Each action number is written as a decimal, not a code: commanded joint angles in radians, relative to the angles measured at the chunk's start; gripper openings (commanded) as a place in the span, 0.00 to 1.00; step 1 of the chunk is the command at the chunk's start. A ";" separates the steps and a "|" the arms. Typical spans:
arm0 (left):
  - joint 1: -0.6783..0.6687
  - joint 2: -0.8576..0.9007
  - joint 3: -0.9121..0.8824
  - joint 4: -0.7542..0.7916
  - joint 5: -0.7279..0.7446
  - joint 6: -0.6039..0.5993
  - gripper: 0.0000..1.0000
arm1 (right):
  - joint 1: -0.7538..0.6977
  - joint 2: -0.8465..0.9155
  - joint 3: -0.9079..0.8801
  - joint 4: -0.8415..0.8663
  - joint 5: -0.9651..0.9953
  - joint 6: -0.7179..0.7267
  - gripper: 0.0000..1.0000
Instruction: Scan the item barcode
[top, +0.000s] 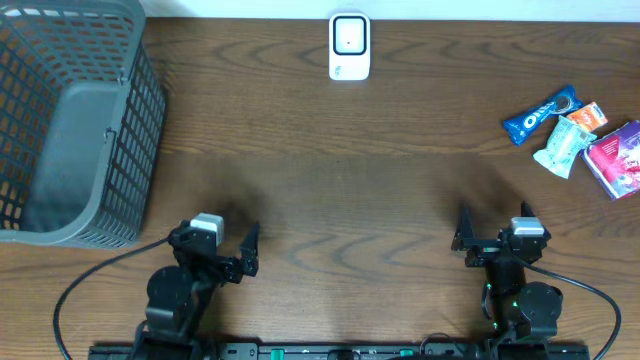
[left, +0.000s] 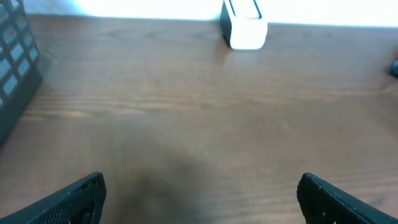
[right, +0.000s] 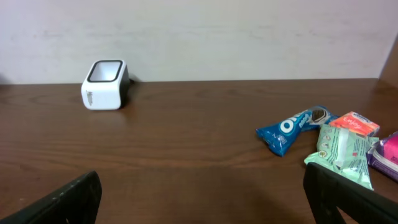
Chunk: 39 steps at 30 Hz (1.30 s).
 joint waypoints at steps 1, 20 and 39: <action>0.045 -0.084 -0.057 0.031 0.012 -0.050 0.98 | 0.003 -0.006 -0.003 -0.003 -0.009 0.017 0.99; 0.189 -0.124 -0.126 0.397 0.011 -0.055 0.98 | 0.003 -0.006 -0.003 -0.003 -0.009 0.018 0.99; 0.236 -0.124 -0.126 0.168 -0.095 0.026 0.98 | 0.003 -0.006 -0.003 -0.003 -0.009 0.017 0.99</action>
